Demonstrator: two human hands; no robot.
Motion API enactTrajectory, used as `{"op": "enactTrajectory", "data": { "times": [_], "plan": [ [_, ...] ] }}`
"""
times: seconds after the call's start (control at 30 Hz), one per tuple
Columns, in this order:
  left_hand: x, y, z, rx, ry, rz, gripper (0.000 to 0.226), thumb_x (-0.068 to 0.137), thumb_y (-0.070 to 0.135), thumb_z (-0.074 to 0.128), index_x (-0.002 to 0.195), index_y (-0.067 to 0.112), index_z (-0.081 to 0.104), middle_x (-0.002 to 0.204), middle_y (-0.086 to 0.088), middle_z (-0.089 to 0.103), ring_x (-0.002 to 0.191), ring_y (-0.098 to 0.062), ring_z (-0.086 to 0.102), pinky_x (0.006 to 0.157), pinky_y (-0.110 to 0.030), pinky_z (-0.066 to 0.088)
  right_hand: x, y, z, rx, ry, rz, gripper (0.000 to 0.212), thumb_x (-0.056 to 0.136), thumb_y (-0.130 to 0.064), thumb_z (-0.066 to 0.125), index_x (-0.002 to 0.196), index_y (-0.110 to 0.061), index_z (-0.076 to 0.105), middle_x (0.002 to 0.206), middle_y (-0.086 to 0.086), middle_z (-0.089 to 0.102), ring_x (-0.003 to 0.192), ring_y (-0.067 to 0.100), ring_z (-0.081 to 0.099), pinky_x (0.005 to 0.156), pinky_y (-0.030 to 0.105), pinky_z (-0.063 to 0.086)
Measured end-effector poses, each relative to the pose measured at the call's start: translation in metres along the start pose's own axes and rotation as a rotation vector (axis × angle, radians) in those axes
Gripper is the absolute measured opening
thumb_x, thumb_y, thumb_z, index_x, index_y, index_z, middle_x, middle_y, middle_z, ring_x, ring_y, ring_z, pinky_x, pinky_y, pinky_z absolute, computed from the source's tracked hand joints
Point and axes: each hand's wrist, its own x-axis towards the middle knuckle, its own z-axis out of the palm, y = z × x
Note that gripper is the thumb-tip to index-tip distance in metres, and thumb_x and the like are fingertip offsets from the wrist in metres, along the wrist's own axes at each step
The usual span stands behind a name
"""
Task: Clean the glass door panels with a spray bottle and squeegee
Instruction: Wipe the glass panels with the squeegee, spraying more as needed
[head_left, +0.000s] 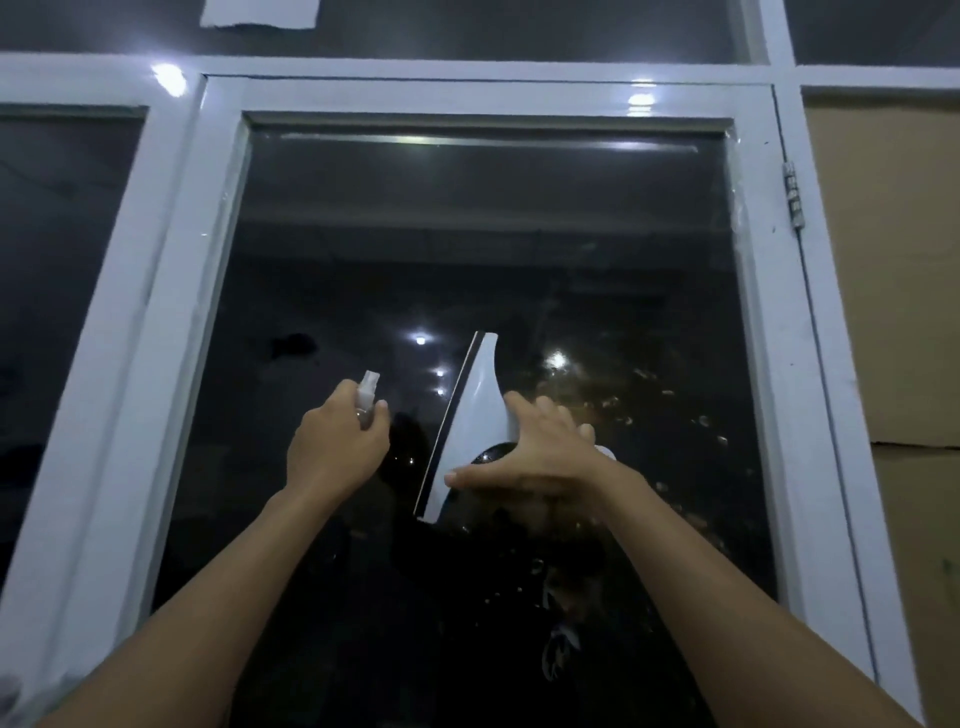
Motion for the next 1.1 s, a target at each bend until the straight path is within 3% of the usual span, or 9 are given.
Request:
{"op": "enactTrajectory", "data": {
  "times": [0.03,0.1,0.2,0.3,0.43,0.53,0.67,0.83,1.1],
  "plan": [
    [0.004,-0.007,-0.002,0.001,0.003,0.0,0.027,0.097,0.035,0.054,0.076,0.019,0.048,0.066,0.002,0.059,0.057,-0.015,0.057,0.05,-0.029,0.036,0.007,-0.011,0.003,-0.024,0.024,0.004,0.102,0.047,-0.101,0.044,0.121,-0.032,0.044,0.121,-0.003,0.046,0.115,0.023,0.042,0.098,0.053,0.033],
    [0.009,-0.018,-0.005,-0.011,0.007,-0.005,0.029,0.097,0.035,0.053,0.074,0.018,0.047,0.064,0.002,0.058,0.057,-0.016,0.056,0.05,-0.029,0.034,0.019,-0.03,0.01,-0.008,0.153,0.007,0.085,0.056,-0.102,0.029,0.085,-0.027,0.055,0.1,-0.005,0.057,0.101,0.022,0.053,0.094,0.053,0.035],
    [0.018,-0.037,-0.008,-0.014,-0.006,0.006,0.03,0.098,0.036,0.051,0.076,0.017,0.048,0.066,0.0,0.059,0.057,-0.018,0.057,0.051,-0.03,0.037,0.043,-0.058,0.026,-0.057,0.329,-0.01,0.072,0.072,-0.093,0.021,0.06,-0.027,0.046,0.074,-0.008,0.056,0.086,0.018,0.053,0.092,0.051,0.03],
    [0.028,-0.049,-0.006,0.011,-0.03,0.036,0.027,0.099,0.038,0.05,0.079,0.019,0.048,0.073,-0.002,0.059,0.062,-0.019,0.057,0.053,-0.033,0.042,0.068,-0.078,0.037,-0.204,0.378,-0.077,0.06,0.08,-0.081,0.029,0.066,-0.026,0.048,0.078,-0.006,0.058,0.088,0.018,0.049,0.093,0.051,0.024],
    [0.039,-0.054,0.003,-0.019,-0.083,0.067,0.023,0.099,0.04,0.048,0.085,0.022,0.045,0.08,-0.002,0.059,0.068,-0.022,0.059,0.063,-0.044,0.053,0.095,-0.101,0.042,-0.259,0.39,-0.125,0.048,0.086,-0.067,0.04,0.067,-0.024,0.049,0.065,-0.006,0.054,0.071,0.017,0.051,0.096,0.051,0.022],
    [0.043,-0.054,0.012,-0.073,-0.092,0.066,0.019,0.1,0.041,0.047,0.092,0.024,0.045,0.079,0.0,0.062,0.068,-0.021,0.062,0.064,-0.048,0.055,0.108,-0.113,0.043,-0.336,0.398,-0.119,0.041,0.088,-0.059,0.043,0.068,-0.023,0.044,0.064,-0.004,0.052,0.07,0.019,0.05,0.095,0.049,0.02],
    [0.043,-0.054,0.025,-0.124,-0.12,0.053,0.018,0.1,0.045,0.046,0.102,0.027,0.044,0.078,0.002,0.065,0.067,-0.02,0.065,0.061,-0.044,0.055,0.115,-0.118,0.052,-0.396,0.432,-0.034,0.038,0.09,-0.053,0.044,0.075,-0.019,0.05,0.069,-0.001,0.052,0.075,0.022,0.055,0.094,0.047,0.022],
    [0.042,-0.061,0.038,-0.095,-0.101,0.05,0.026,0.101,0.05,0.041,0.095,0.025,0.043,0.073,0.002,0.064,0.061,-0.019,0.063,0.052,-0.032,0.043,0.122,-0.119,0.065,-0.365,0.493,0.021,0.037,0.095,-0.052,0.042,0.085,-0.017,0.051,0.069,-0.001,0.052,0.072,0.021,0.054,0.098,0.047,0.024],
    [0.041,-0.059,0.058,-0.031,0.023,-0.068,0.04,0.099,0.057,0.041,0.084,0.021,0.048,0.073,0.002,0.06,0.066,-0.019,0.06,0.061,-0.038,0.05,0.134,-0.1,0.076,-0.269,0.617,-0.001,0.045,0.09,-0.055,0.044,0.061,-0.02,0.039,0.054,-0.004,0.045,0.05,0.014,0.038,0.093,0.046,0.025]
  ]
}}
